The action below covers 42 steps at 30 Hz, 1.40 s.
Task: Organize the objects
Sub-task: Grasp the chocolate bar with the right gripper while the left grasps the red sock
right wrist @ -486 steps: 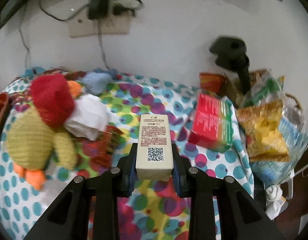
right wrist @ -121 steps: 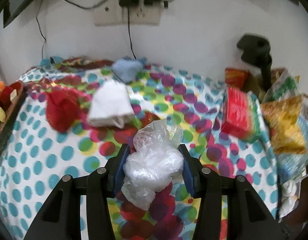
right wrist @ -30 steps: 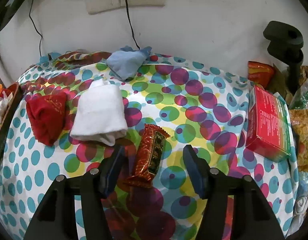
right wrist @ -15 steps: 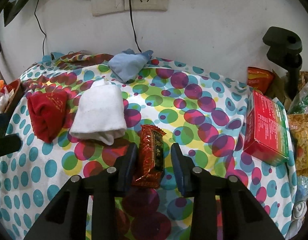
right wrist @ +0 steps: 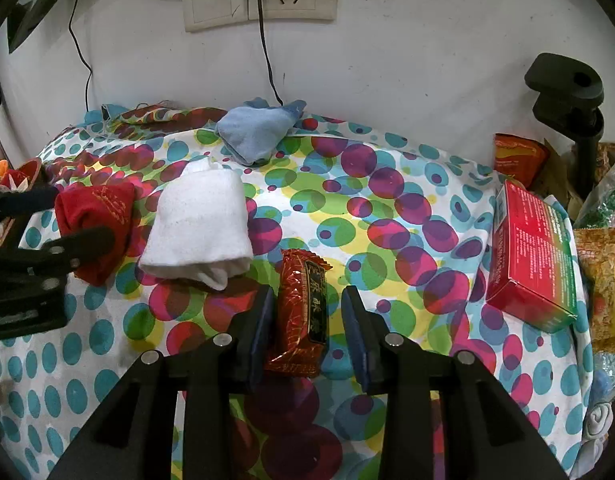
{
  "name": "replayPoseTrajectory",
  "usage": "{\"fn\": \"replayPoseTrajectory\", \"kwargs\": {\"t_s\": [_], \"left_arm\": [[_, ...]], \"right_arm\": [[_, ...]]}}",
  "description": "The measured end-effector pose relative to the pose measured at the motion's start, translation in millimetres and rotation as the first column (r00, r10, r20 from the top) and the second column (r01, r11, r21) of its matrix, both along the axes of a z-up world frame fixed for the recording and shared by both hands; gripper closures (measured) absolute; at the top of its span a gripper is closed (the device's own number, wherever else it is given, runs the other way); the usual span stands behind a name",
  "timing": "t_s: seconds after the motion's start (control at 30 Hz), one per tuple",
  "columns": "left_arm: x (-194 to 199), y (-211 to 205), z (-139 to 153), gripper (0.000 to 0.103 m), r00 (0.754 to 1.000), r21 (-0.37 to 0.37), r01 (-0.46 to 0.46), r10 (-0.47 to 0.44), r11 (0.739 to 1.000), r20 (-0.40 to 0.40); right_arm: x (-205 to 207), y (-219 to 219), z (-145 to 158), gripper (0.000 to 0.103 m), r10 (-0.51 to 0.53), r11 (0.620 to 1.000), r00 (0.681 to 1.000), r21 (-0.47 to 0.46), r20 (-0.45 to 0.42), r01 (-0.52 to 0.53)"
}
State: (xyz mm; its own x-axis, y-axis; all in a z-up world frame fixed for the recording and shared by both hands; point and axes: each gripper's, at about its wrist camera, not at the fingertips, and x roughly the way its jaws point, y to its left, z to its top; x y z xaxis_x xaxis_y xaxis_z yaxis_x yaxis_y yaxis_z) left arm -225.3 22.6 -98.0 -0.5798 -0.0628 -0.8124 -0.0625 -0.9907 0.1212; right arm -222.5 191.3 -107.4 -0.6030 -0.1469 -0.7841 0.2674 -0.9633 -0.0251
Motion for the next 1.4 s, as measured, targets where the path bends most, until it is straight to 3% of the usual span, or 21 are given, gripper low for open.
{"fn": "replayPoseTrajectory", "kwargs": {"t_s": [0.13,0.27,0.37,0.47,0.53,0.77,0.83,0.9,0.93,1.1,1.4], "left_arm": [[-6,-5,-19,0.013,0.999,0.015,-0.026,0.026,1.0,0.038],[-1,-10,-24,0.012,0.999,0.048,-0.053,0.053,0.997,-0.001],[1,-19,-27,0.009,0.998,0.105,-0.065,0.067,0.992,-0.02],[0,-17,-27,0.003,0.995,0.089,-0.093,0.095,0.992,-0.016],[-3,-26,-31,0.0,0.993,0.136,-0.12,0.12,0.983,0.009],[1,-26,-30,0.0,0.989,0.127,-0.146,0.147,0.981,-0.003],[4,-24,-28,0.015,0.992,0.13,-0.121,0.125,0.984,-0.02],[7,-17,-24,0.042,0.995,0.118,-0.086,0.092,0.989,-0.046],[7,-14,-23,0.044,0.996,0.11,-0.072,0.078,0.991,-0.053],[7,-14,-22,0.051,0.995,0.112,-0.069,0.076,0.991,-0.058],[7,-14,-22,0.051,0.996,0.126,-0.065,0.072,0.99,-0.057]], "right_arm": [[0,0,0,0.069,0.0,1.0,1.0,-0.003,0.001,0.0],[0,-1,0,0.07,-0.001,1.0,1.0,0.005,-0.002,0.001],[0,0,0,0.069,0.0,1.0,1.0,0.002,0.0,0.0],[0,0,0,0.07,-0.001,1.0,1.0,0.002,0.0,0.001],[0,0,0,0.07,-0.001,1.0,1.0,0.003,0.0,0.001],[-1,1,1,0.069,-0.01,1.0,1.0,0.004,0.001,0.01],[-1,0,2,0.069,-0.014,1.0,1.0,0.011,-0.001,0.014],[-1,-2,3,0.073,-0.014,1.0,1.0,0.021,-0.006,0.014],[0,-3,3,0.081,-0.008,1.0,1.0,0.023,-0.007,0.008],[1,-4,4,0.082,0.0,1.0,1.0,0.026,-0.008,0.0],[0,-3,4,0.082,-0.004,1.0,1.0,0.017,-0.005,0.004]]}}
